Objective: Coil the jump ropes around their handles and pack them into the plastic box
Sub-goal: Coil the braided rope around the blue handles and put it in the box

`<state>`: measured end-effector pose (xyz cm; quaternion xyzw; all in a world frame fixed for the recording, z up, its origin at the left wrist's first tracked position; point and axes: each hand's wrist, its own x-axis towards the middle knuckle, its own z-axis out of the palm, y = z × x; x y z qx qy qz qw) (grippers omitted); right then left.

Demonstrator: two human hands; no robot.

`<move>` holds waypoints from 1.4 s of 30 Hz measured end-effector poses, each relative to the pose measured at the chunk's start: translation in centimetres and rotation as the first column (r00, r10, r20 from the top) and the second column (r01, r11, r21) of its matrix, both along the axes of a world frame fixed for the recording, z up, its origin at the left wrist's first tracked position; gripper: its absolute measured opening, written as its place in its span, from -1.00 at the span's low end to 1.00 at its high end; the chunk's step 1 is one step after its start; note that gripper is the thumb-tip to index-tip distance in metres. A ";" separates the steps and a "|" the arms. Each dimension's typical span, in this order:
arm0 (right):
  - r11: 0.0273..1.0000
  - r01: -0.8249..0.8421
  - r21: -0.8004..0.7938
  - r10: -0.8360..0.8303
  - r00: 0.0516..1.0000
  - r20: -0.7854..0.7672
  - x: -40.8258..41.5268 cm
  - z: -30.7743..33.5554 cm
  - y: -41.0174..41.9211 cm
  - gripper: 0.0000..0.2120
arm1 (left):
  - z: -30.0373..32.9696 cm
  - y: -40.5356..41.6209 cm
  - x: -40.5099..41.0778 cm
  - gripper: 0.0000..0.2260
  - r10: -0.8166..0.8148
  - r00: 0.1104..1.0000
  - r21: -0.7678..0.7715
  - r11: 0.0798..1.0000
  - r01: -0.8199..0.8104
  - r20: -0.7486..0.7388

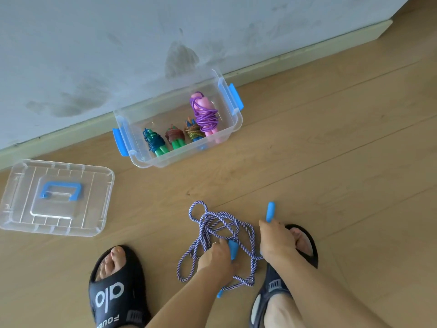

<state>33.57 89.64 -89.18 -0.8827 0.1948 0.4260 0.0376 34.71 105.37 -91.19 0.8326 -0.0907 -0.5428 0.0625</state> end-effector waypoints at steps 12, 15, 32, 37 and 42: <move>0.901 -0.432 -0.045 0.426 0.898 -0.110 3.7 4.9 -1.0 -0.72 | 5.1 0.3 6.1 -0.82 0.732 0.596 -0.232 0.549 -0.803 -0.329; 0.966 -0.257 0.023 0.258 0.963 -0.071 5.9 9.2 -1.8 -0.80 | 9.8 0.8 9.2 -0.83 0.808 0.343 -0.226 0.264 -0.938 -0.479; 0.190 0.311 0.931 -0.437 0.876 -0.204 9.2 33.8 5.5 -0.87 | 34.4 6.7 12.9 -0.78 0.464 0.883 -0.611 0.678 -0.408 -0.074; 0.293 0.113 0.950 -0.229 0.973 -0.045 8.4 36.4 7.2 -0.82 | 37.4 8.8 12.8 -0.79 0.352 0.924 -0.604 0.772 -0.197 0.148; 0.559 -0.019 0.829 -0.323 0.916 0.239 9.3 36.3 5.2 -0.74 | 37.8 11.5 13.0 -0.76 0.188 0.943 -0.534 0.845 -0.013 0.273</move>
